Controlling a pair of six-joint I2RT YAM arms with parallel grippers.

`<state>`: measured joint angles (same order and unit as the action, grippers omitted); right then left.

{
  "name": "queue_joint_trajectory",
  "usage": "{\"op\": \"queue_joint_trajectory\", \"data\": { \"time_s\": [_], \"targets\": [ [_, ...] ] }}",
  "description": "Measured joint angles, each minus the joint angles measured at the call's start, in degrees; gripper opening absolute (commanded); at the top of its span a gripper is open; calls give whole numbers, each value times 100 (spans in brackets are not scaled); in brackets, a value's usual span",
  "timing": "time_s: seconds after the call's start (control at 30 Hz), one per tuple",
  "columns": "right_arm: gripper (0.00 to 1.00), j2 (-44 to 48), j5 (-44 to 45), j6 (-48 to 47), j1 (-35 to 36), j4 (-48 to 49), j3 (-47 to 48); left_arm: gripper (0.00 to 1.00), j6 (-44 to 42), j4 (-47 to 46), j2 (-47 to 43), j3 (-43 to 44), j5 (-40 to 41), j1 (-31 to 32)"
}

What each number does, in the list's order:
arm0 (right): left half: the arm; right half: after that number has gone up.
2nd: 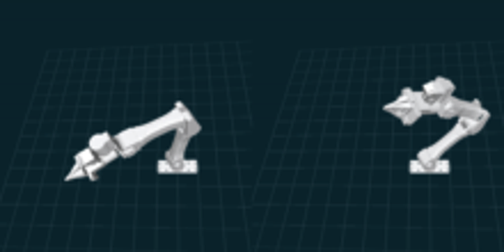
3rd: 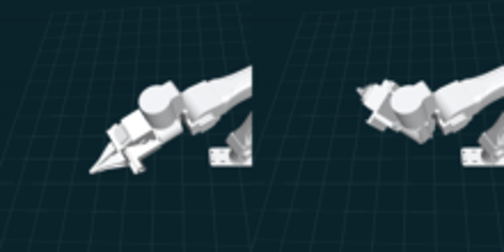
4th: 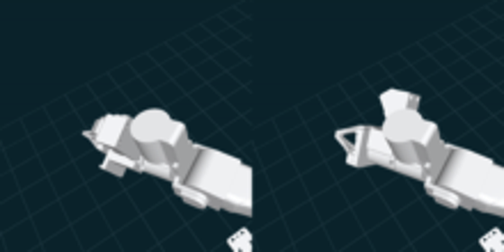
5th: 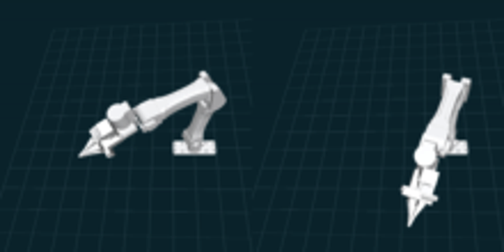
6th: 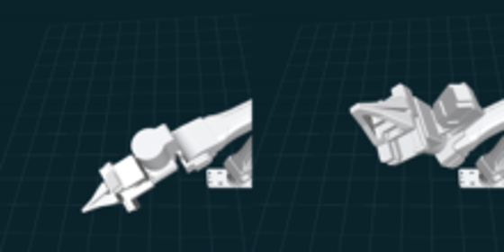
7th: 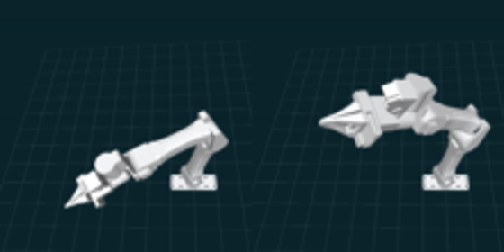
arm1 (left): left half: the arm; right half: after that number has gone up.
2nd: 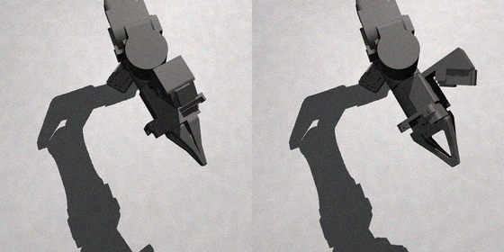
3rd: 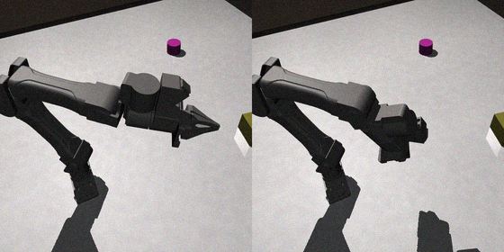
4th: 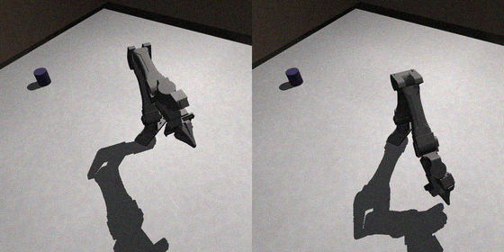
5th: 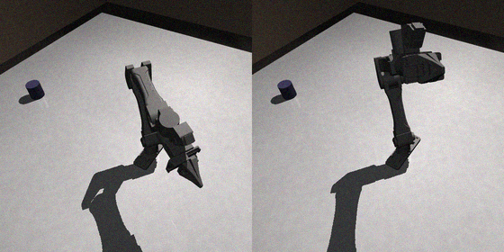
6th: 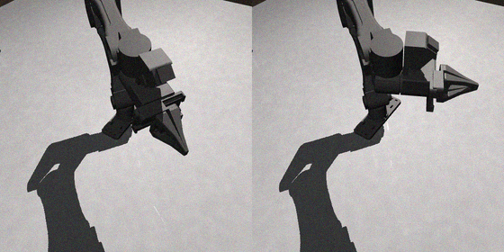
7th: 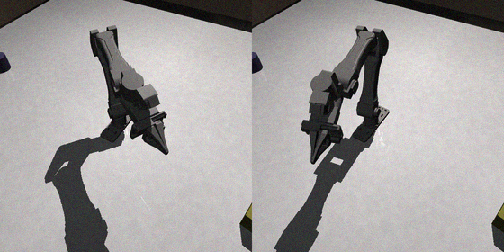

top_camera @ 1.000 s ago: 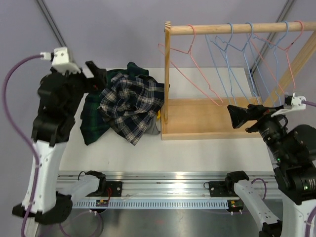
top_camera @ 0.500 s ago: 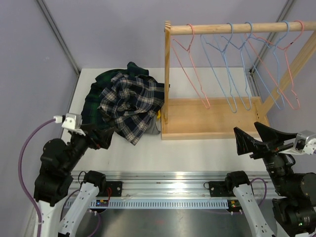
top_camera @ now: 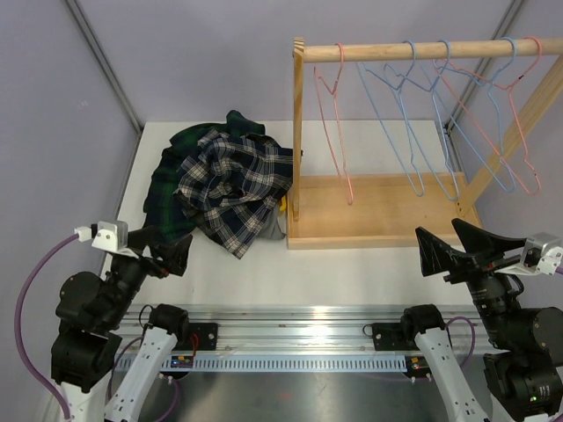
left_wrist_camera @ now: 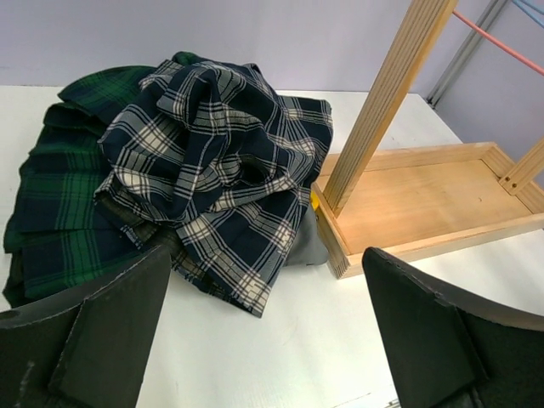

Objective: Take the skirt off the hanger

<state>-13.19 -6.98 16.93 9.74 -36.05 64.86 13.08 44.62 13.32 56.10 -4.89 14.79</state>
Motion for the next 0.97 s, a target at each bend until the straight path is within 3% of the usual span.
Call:
{"op": "queue_joint_trajectory", "data": {
  "time_s": [0.97],
  "targets": [
    [100, 0, 9, 26, 0, 0, -22, 99, -472, 339, 188, 1047, 372, 0]
  ]
}}
